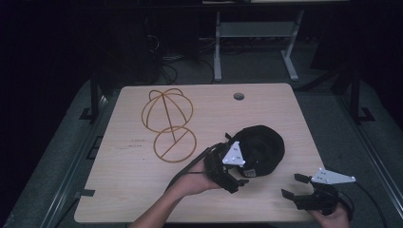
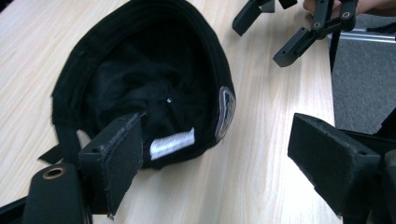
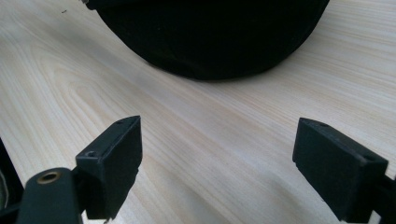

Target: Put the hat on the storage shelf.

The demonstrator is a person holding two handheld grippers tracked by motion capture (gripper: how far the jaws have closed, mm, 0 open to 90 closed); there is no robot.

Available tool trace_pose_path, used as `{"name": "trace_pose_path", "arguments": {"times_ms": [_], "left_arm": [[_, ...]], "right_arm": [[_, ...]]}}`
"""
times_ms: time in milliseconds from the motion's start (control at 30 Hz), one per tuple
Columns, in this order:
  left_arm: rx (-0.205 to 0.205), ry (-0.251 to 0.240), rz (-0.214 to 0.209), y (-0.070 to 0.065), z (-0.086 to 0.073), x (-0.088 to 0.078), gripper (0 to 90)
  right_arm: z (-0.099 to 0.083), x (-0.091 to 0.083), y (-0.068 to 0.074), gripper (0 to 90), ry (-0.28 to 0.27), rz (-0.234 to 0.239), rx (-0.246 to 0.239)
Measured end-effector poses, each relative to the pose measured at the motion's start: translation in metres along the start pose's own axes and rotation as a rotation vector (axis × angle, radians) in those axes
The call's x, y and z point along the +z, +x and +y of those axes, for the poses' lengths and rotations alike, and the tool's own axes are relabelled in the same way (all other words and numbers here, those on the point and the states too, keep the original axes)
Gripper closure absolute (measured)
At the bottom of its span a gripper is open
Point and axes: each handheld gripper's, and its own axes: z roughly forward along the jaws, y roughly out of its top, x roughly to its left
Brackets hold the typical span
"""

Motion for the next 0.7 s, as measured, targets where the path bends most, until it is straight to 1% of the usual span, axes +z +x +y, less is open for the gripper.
{"name": "trace_pose_path", "arguments": {"times_ms": [33, 67, 100, 133, 200, 233, 300, 333, 400, 467, 533, 567, 600, 700], "left_arm": [[0.006, 0.01, -0.004, 0.0, 0.002, 0.003, 18.0], [0.006, 0.01, -0.004, 0.0, 0.002, 0.003, 18.2], [0.012, 0.024, -0.015, 0.001, 0.004, 0.007, 18.2], [0.019, 0.032, -0.019, 0.002, 0.007, 0.013, 20.2], [0.029, 0.053, -0.019, 0.001, 0.008, 0.02, 20.5], [0.028, 0.062, -0.021, 0.001, 0.008, 0.023, 21.1], [0.026, 0.063, -0.025, 0.002, 0.008, 0.025, 22.9], [0.033, 0.083, -0.027, 0.003, 0.008, 0.03, 23.5], [0.035, 0.093, -0.025, 0.004, 0.008, 0.032, 25.2], [0.025, 0.101, -0.025, 0.005, 0.008, 0.037, 26.0], [0.038, 0.109, -0.031, 0.004, 0.007, 0.041, 30.6], [0.047, 0.12, -0.038, 0.004, 0.007, 0.043, 32.5], [0.047, 0.12, -0.038, 0.004, 0.007, 0.043, 33.8], [0.043, 0.141, -0.058, 0.005, 0.007, 0.049, 36.3]], "right_arm": [[0.0, 0.0, 0.0, 15.3, 0.0, 0.001, 0.002], [0.0, 0.0, 0.0, 15.3, 0.0, 0.001, 0.002], [0.0, 0.0, 0.0, 15.3, -0.002, 0.002, 0.002], [0.001, 0.0, 0.0, 15.4, -0.004, 0.003, 0.002], [0.001, 0.0, 0.001, 15.3, -0.004, 0.003, 0.005], [0.001, 0.0, 0.001, 15.3, -0.002, 0.004, 0.005], [0.001, 0.0, 0.001, 15.4, -0.001, 0.005, -0.001], [0.001, 0.001, 0.001, 15.4, 0.0, 0.007, -0.001], [0.001, 0.001, 0.001, 15.3, 0.001, 0.008, 0.001], [0.001, 0.001, 0.001, 15.3, -0.001, 0.009, -0.005], [0.001, 0.0, 0.001, 15.4, -0.001, 0.006, 0.003], [0.001, 0.0, 0.0, 15.4, -0.002, 0.006, 0.001], [0.001, 0.0, 0.0, 15.4, -0.002, 0.006, 0.001], [0.001, 0.0, 0.0, 15.3, 0.002, 0.008, 0.0]]}}
